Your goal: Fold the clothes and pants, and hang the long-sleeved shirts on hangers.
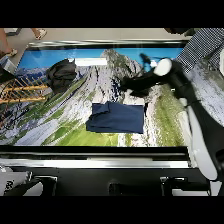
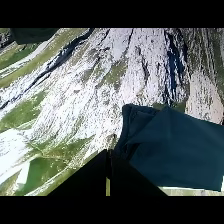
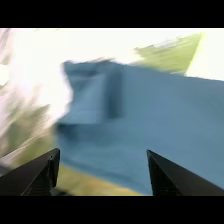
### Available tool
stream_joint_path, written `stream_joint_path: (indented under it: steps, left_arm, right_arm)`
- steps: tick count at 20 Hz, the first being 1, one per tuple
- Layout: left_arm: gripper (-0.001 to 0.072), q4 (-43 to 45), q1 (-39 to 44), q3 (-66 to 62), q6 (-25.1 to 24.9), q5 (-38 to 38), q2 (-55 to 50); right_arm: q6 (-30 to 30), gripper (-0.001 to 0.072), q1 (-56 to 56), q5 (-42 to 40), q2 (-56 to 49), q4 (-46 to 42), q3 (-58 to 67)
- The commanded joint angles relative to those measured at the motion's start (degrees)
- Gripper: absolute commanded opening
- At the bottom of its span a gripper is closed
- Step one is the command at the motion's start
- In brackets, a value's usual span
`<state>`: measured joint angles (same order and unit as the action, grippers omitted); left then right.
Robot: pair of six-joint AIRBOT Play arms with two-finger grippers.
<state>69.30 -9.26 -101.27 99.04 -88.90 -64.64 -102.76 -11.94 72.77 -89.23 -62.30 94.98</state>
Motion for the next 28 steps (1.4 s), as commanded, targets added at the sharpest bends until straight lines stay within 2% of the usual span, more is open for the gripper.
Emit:
stream_joint_path:
  steps: [1, 5, 9, 13, 15, 18, 20, 22, 23, 24, 26, 28]
  left_arm:
    - [0.0015, -0.02, -0.07, 0.02, -0.02, -0.02, -0.07]
    - [0.0015, -0.02, -0.07, 0.02, -0.02, -0.04, -0.09]
    - [0.0015, -0.02, -0.07, 0.02, 0.0, -0.04, -0.09]
    - [0.0015, -0.02, -0.04, 0.02, 0.0, 0.0, -0.13]
    - [0.0015, -0.02, -0.07, 0.02, 0.0, 0.0, -0.13]
    - [0.0015, -0.02, -0.04, 0.02, 0.0, 0.0, -0.15]
    - [0.0015, -0.02, -0.04, 0.02, 0.02, 0.0, -0.15]
    - [0.0015, -0.02, -0.04, 0.02, 0.02, 0.0, -0.15]
    - [0.0015, -0.02, -0.04, 0.02, 0.02, 0.0, -0.15]
    - [0.0015, -0.02, -0.04, 0.02, 0.02, 0.0, -0.15]
    - [0.0015, -0.02, -0.04, 0.02, 0.02, 0.0, -0.15]
    - [0.0015, -0.02, -0.04, 0.02, 0.02, 0.0, -0.13]
  right_arm:
    - [8.07, 0.0619, 14.86, 8.17, 2.67, -1.57, -1.68]
    - [17.25, 0.0636, 23.32, 4.55, 2.38, 8.96, -14.58]
    - [24.2, 0.0637, 23.41, -0.79, 0.79, 14.71, -28.48]
    - [30.08, 0.063, 23.41, -4.0, -0.72, 23.26, -36.5]
    - [31.61, 0.0628, 23.39, -5.7, -1.2, 26.18, -38.29]
    - [31.87, 0.0581, 20.9, -6.51, -2.51, 26.23, -38.58]
    - [31.65, 0.0516, 18.05, -8.76, -3.15, 26.03, -38.58]
    - [31.1, 0.0485, 15.69, -11.23, -3.19, 25.49, -38.58]
    - [30.51, 0.0411, 15.12, -11.85, -3.19, 25.14, -38.58]
    - [29.73, 0.0396, 14.91, -12.17, -3.19, 24.83, -38.58]
    - [29.68, 0.0187, 14.93, -12.61, -3.15, 24.79, -38.51]
    - [29.73, 0.0033, 14.91, -12.68, -2.64, 25.86, -38.49]
